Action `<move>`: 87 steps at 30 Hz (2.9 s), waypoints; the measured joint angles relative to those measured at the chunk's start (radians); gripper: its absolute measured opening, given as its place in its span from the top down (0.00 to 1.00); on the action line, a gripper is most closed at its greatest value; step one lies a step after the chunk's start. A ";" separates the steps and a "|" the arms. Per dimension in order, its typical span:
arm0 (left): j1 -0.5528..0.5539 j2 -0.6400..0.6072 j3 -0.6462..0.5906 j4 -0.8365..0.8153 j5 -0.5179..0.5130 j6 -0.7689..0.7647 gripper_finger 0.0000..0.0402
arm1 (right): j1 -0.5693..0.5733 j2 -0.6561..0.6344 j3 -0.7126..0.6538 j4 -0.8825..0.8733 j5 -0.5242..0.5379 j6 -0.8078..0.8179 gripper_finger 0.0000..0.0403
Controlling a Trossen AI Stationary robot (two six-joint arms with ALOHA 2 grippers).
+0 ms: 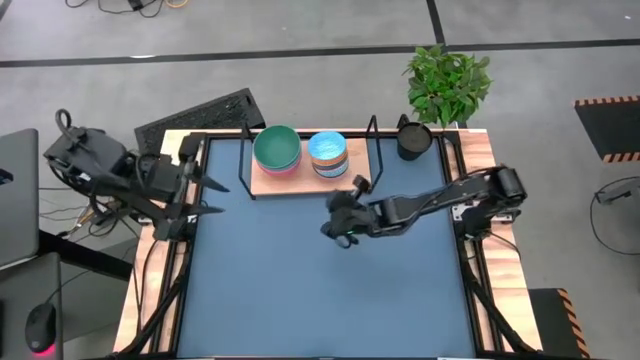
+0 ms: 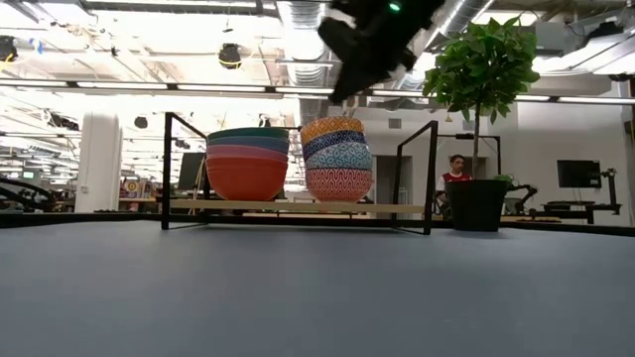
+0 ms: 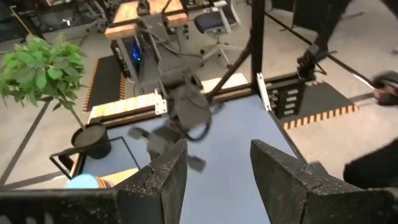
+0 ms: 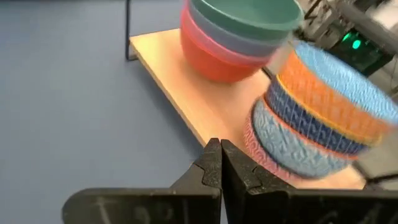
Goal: Place and stack bowls onto a shelf
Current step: Adjust the stacked bowls on the shelf
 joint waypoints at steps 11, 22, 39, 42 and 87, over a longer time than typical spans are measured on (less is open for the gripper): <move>-0.100 -0.004 -0.001 -0.020 -0.054 -0.001 0.60 | -0.086 -0.270 -0.576 0.777 -0.065 0.005 0.96; -0.114 0.016 -0.001 -0.019 -0.116 -0.021 0.60 | -0.151 -0.125 -0.541 0.784 -0.020 -0.072 0.96; -0.114 0.025 -0.001 -0.067 -0.118 -0.058 0.60 | -0.182 -0.062 -0.479 0.825 0.115 -0.238 0.96; -0.114 0.025 -0.001 -0.069 -0.118 -0.058 0.60 | -0.187 -0.062 -0.479 0.817 0.113 -0.235 0.96; -0.113 0.025 -0.001 -0.070 -0.117 -0.048 0.60 | -0.194 0.017 -0.479 0.728 0.028 -0.175 0.96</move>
